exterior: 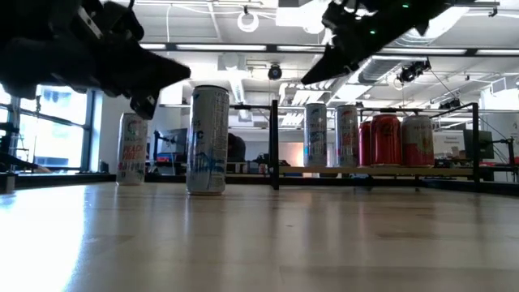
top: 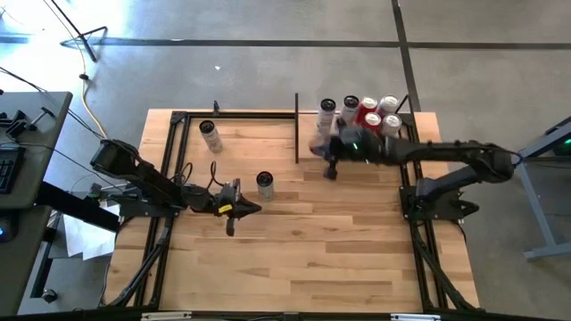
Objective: Place canned beverage on shelf
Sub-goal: Put the peach vibe soda can on the shelf aligned with the other peach vibe soda can
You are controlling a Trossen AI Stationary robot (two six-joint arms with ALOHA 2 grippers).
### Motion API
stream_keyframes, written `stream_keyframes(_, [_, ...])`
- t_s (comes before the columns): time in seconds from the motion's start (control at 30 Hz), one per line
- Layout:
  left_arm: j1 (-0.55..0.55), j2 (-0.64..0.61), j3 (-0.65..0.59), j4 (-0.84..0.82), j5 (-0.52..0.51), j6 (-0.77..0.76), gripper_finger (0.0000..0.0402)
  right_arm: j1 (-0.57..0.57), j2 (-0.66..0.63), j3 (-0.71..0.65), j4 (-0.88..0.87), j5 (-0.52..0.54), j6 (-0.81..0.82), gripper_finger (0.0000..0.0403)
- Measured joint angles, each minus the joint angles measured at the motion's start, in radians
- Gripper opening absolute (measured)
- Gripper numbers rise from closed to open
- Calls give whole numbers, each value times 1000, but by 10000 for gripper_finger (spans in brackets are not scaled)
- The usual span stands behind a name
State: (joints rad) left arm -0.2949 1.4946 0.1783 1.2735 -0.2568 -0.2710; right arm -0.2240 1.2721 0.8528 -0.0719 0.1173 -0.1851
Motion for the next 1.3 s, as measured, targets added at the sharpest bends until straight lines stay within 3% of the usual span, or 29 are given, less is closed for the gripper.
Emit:
stream_keyframes(0.17, [-7,-155,0,-199,9,-6,0,134,-74,-208,237,91,77,0])
stream_keyframes(0.37, [41,-421,46,-554,-32,5,0,242,-87,-326,356,153,144,0])
stream_keyframes(0.5, [113,-608,227,-1054,2,33,0,278,-87,-345,372,180,152,0])
stream_keyframes(0.63, [204,-679,499,-1595,-10,49,0,298,-87,-345,373,182,140,0])
stream_keyframes(0.8, [351,-634,833,-2076,-16,-4,0,319,-87,-345,370,183,113,0])
stream_keyframes(1.0, [554,-455,1129,-2508,1,28,4,333,-87,-345,381,183,91,0])
stream_keyframes(1.17, [704,-276,1276,-2691,113,98,36,352,-87,-345,380,170,101,0])
stream_keyframes(1.3, [784,-150,1339,-2749,137,166,85,375,-87,-345,379,162,125,0])
